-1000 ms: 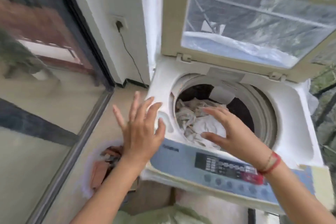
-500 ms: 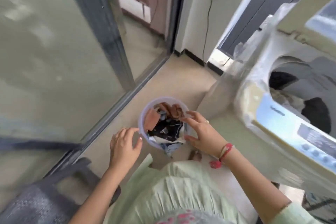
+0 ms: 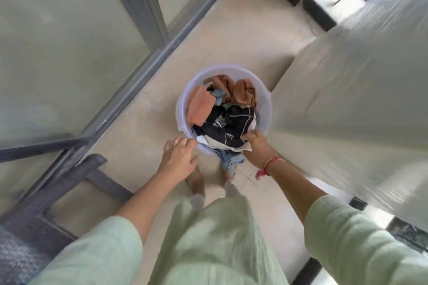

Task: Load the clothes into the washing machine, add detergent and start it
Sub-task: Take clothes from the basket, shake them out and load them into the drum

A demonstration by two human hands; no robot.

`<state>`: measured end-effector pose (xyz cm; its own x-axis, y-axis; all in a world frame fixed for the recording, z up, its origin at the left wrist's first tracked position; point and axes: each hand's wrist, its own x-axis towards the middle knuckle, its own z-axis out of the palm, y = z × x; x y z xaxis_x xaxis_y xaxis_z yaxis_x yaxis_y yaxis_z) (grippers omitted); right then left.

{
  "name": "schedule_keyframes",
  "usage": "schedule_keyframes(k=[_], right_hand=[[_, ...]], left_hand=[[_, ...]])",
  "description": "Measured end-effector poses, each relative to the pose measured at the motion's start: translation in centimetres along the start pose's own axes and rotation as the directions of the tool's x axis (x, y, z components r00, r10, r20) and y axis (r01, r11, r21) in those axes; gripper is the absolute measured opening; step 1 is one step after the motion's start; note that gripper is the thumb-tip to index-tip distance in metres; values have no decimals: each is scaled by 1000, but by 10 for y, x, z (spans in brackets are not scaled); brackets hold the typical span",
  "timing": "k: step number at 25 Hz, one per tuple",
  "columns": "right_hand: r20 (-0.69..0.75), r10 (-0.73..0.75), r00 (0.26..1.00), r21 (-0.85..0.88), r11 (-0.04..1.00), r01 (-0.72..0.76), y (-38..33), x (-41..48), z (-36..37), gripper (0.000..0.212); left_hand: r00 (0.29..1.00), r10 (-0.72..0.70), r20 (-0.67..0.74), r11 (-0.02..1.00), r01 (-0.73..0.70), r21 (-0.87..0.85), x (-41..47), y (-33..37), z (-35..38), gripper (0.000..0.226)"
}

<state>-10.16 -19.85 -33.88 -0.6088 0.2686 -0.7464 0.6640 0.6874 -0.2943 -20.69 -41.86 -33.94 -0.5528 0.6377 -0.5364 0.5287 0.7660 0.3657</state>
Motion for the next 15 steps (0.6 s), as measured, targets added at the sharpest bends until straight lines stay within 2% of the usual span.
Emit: schedule_keyframes(k=[4, 5, 7, 8, 9, 11, 13, 15], right_hand=[[-99, 1, 995, 98, 995, 8, 25, 57, 37, 46], [-88, -27, 996, 61, 998, 33, 31, 68, 41, 50], [63, -69, 996, -180, 980, 79, 41, 89, 49, 55], [140, -77, 987, -322, 939, 119, 44, 98, 52, 53], [180, -86, 980, -426, 891, 156, 46, 104, 56, 48], [165, -119, 979, -507, 841, 188, 48, 113, 63, 36], [65, -122, 990, -409, 902, 138, 44, 116, 63, 26], [-134, 0, 991, -41, 999, -6, 37, 110, 54, 21]], left_hand=[[990, 104, 92, 992, -110, 62, 61, -3, 42, 46], [989, 110, 94, 992, -115, 49, 72, -3, 50, 47], [986, 121, 110, 992, -123, 7, 88, -1, 64, 52], [982, 128, 140, 992, -129, 0, 94, 0, 73, 54], [975, 129, 179, 991, -132, 4, 98, 2, 80, 53], [963, 121, 242, 991, -130, 20, 100, 7, 94, 46], [979, 79, 190, 997, -83, 11, 98, 13, 105, 30], [999, 9, 49, 993, -3, -115, 98, 17, 105, 16]])
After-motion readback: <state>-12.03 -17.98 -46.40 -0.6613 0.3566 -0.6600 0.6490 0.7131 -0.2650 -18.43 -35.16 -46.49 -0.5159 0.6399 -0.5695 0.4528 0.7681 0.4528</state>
